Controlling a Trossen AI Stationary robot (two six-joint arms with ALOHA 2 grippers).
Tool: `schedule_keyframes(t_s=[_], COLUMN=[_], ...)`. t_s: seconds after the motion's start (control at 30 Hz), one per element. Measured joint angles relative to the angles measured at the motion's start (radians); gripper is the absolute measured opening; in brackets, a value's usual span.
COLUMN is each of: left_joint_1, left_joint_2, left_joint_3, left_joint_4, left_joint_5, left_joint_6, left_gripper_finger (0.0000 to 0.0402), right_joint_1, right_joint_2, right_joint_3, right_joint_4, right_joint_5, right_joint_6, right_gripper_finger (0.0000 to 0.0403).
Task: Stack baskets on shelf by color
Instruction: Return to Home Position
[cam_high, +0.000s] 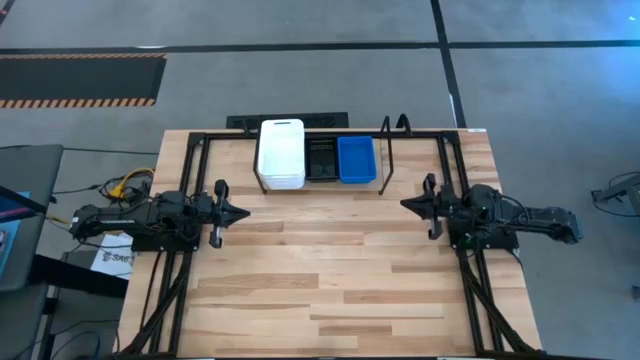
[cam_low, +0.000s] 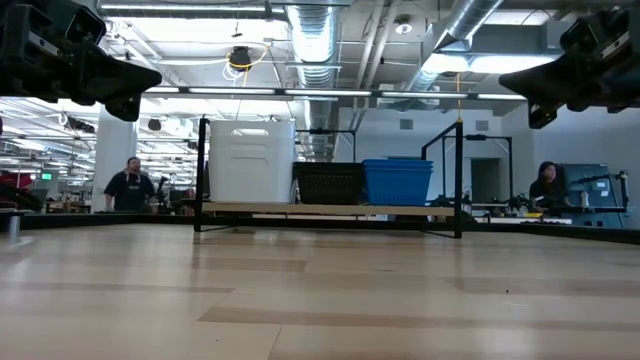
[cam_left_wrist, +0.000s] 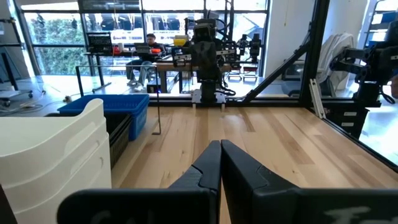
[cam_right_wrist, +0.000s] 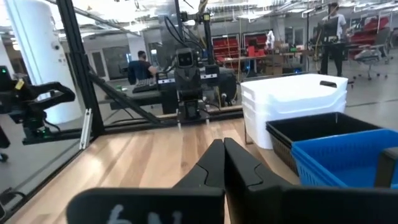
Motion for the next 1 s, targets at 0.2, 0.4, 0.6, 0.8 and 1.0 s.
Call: schedule_keyframes(t_s=[0.2, 0.4, 0.6, 0.8, 1.0], left_joint_1=[0.000, 0.000, 0.000, 0.000, 0.000], left_joint_2=[0.000, 0.000, 0.000, 0.000, 0.000], left_joint_3=[0.000, 0.000, 0.000, 0.000, 0.000], left_joint_4=[0.000, 0.000, 0.000, 0.000, 0.000], left_joint_5=[0.000, -0.002, -0.002, -0.002, -0.002], left_joint_6=[0.000, 0.000, 0.000, 0.000, 0.000], left_gripper_finger=[0.0000, 0.0000, 0.0000, 0.0000, 0.0000], right_joint_1=[0.004, 0.004, 0.004, 0.004, 0.004], right_joint_2=[0.000, 0.000, 0.000, 0.001, 0.004], right_joint_3=[0.000, 0.000, 0.000, 0.000, 0.000], right_joint_4=[-0.011, -0.030, -0.078, -0.083, -0.088], right_joint_5=[0.046, 0.054, 0.054, 0.054, 0.054], right_joint_6=[-0.005, -0.005, 0.006, 0.000, 0.000], right_gripper_finger=[0.0016, 0.0023, 0.0023, 0.0022, 0.0022])
